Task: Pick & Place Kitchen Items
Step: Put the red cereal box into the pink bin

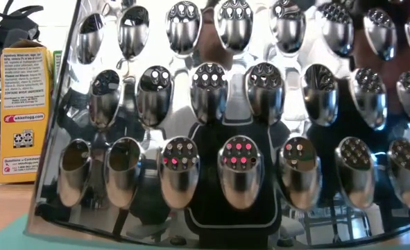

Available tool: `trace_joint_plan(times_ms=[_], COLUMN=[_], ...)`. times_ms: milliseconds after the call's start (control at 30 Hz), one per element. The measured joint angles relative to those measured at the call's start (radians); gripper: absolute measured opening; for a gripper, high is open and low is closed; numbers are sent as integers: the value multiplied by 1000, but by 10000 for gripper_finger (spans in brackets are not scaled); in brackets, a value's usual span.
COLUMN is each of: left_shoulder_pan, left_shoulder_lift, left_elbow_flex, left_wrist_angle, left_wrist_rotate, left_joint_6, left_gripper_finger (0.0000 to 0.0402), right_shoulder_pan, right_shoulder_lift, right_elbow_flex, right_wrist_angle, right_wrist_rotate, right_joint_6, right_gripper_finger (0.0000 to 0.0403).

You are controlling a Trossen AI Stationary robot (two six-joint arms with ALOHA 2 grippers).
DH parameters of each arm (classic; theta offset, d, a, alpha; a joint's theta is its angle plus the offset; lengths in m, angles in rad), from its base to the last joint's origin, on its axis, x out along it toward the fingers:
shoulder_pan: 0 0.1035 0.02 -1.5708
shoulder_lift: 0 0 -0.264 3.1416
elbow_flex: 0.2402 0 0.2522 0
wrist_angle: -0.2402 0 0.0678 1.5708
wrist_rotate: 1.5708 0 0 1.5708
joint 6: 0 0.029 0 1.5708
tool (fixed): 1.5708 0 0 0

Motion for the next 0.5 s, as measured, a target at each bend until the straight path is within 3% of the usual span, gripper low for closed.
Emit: trace_joint_plan(times_ms=[200,500], left_shoulder_pan=[17,34], left_shoulder_lift=[0,0], left_elbow_flex=[0,0], left_wrist_angle=[0,0], left_wrist_rotate=[11,31], left_joint_6=[0,-1], left_gripper_finger=[129,129], right_shoulder_pan=[-9,-9], right_shoulder_lift=[1,1], right_elbow_flex=[0,0], right_wrist_angle=[-12,-13], right_wrist_rotate=[8,12], right_joint_6=[-11,-20], right_gripper_finger=[75,155])
